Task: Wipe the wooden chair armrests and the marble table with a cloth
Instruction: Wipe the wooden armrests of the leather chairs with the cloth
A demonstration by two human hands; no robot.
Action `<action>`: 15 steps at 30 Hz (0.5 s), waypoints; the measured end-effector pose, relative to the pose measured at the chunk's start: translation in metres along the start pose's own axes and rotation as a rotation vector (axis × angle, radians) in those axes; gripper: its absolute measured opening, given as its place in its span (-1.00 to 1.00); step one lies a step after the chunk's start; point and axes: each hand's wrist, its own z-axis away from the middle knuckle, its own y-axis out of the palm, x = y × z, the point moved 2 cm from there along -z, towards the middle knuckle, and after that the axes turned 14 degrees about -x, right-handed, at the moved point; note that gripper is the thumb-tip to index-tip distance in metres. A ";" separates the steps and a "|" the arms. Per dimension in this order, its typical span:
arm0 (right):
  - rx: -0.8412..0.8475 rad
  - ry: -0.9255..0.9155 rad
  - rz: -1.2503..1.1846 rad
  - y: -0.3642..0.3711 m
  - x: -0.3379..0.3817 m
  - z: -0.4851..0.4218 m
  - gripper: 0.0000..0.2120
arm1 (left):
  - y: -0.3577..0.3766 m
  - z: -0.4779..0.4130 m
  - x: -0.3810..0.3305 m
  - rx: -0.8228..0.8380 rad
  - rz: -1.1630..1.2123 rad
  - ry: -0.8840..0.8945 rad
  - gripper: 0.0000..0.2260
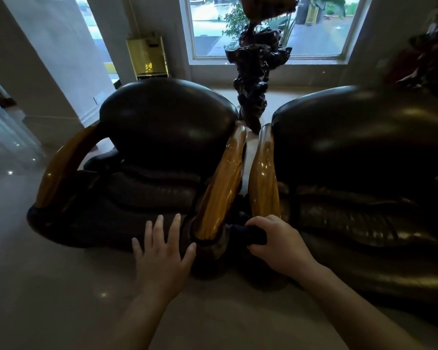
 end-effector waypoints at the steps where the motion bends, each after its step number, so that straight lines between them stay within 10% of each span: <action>1: -0.007 0.009 0.002 -0.003 -0.008 -0.005 -0.56 | 0.005 -0.006 -0.005 -0.005 0.000 0.006 -0.33; 15: -0.076 0.174 0.008 0.006 -0.065 -0.093 -0.57 | 0.089 -0.126 -0.043 0.111 0.020 0.116 -0.33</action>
